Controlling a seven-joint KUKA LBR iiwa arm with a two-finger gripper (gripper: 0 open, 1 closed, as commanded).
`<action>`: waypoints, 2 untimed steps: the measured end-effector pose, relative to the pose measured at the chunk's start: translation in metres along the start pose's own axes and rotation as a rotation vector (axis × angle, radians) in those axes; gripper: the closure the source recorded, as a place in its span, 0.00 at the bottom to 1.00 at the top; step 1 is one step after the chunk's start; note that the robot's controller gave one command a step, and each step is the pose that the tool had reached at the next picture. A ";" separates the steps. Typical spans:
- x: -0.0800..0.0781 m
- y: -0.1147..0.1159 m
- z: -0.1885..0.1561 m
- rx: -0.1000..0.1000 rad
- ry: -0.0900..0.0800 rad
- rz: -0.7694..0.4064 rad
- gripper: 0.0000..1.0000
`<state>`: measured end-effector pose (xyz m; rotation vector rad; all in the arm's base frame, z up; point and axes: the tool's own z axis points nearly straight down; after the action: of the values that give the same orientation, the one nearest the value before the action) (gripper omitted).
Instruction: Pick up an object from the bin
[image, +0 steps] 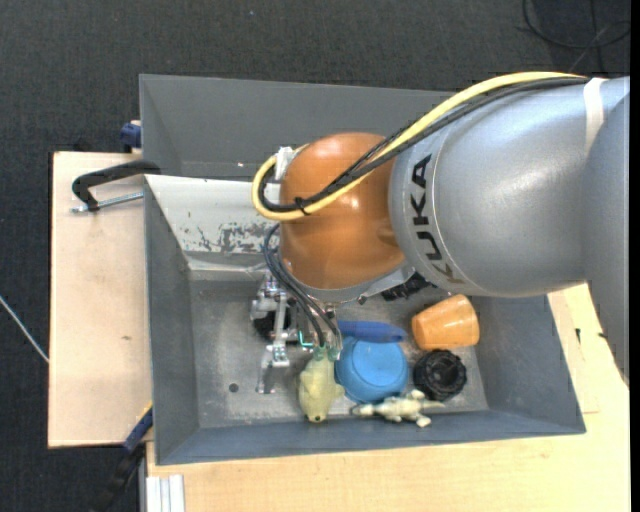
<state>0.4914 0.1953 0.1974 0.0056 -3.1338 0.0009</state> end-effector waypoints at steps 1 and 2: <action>-0.030 -0.052 0.122 -0.001 -0.007 -0.049 0.00; -0.009 -0.142 0.072 0.002 -0.009 -0.358 0.00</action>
Offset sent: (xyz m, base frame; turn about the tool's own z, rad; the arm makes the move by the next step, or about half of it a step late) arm 0.0293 -0.0518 -0.1198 -0.0495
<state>0.5000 0.0534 0.1251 0.5656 -3.0917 0.0015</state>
